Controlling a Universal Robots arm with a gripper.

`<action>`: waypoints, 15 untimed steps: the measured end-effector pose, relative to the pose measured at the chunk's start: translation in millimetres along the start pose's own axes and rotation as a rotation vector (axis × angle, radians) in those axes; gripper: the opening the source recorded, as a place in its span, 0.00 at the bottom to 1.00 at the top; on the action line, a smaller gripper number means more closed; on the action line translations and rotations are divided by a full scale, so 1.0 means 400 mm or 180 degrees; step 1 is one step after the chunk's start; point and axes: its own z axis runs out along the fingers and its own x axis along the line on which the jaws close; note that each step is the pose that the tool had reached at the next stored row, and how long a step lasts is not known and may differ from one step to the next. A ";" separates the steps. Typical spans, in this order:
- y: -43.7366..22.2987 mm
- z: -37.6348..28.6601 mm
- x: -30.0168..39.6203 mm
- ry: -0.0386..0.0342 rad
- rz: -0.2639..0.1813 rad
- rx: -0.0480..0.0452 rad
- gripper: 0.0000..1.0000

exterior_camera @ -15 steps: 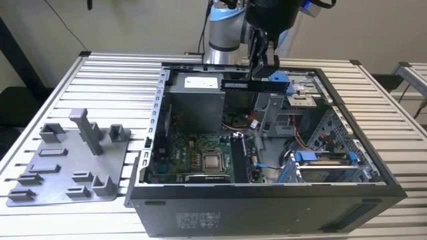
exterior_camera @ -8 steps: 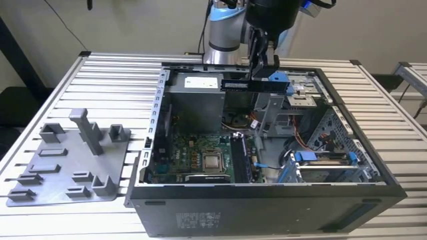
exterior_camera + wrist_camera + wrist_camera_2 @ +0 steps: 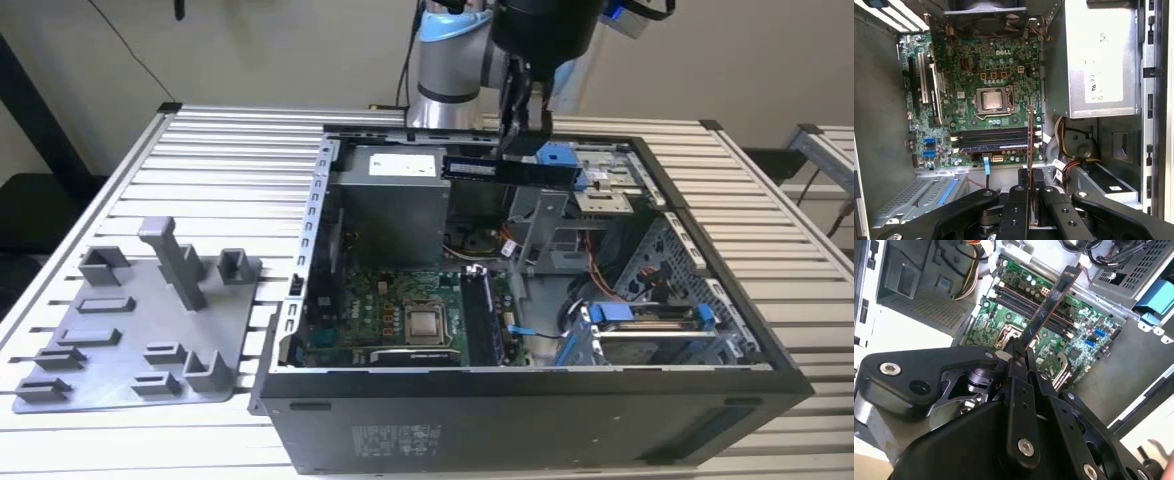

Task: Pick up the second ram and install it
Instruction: 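Insert the second ram into the second slot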

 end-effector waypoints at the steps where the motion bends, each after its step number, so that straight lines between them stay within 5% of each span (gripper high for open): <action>1: 0.000 0.000 0.000 0.0000 0.0056 0.0002 0.14; 15: 0.000 0.000 0.000 0.0002 0.0651 0.0017 0.14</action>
